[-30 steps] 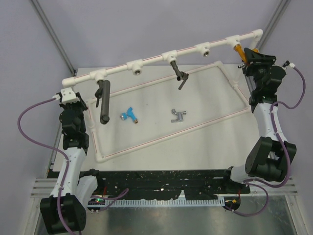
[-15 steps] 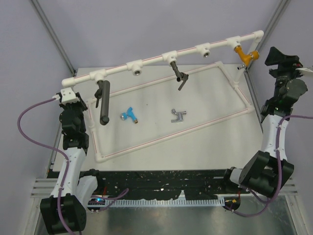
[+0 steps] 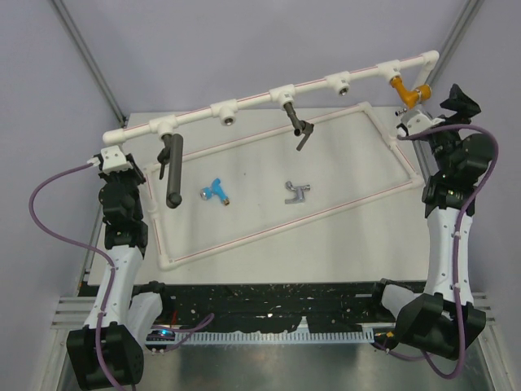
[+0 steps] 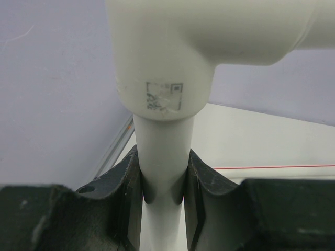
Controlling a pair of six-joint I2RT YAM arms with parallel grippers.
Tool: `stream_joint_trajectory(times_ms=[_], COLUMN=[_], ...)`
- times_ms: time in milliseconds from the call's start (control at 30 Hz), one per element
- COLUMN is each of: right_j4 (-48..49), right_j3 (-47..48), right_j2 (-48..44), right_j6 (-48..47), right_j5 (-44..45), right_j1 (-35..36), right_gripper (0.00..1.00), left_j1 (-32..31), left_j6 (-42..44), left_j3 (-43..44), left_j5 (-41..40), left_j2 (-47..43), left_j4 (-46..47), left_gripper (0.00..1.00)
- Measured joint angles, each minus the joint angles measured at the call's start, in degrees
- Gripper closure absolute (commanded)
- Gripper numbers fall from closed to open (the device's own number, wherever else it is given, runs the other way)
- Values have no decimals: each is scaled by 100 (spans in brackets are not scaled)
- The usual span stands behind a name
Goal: Install the water faucets
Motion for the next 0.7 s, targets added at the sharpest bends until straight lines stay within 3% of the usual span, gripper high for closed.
stream_joint_trajectory(times_ms=[100,267,700], right_j4=[-588,-1008,-780], right_j3=[-4,-70,-214], right_j2=[0,83,785], right_j6=[-1344,-2677,-3453], right_j5=[37,140,308], right_j1=[59,273,584], right_gripper=[14,14,20], left_j1=[0,0,0], left_j6=[0,0,0], left_j3=[0,0,0], left_j5=[0,0,0], left_j2=[0,0,-13], left_j4=[0,-2,-11], left_gripper=[100,100,100])
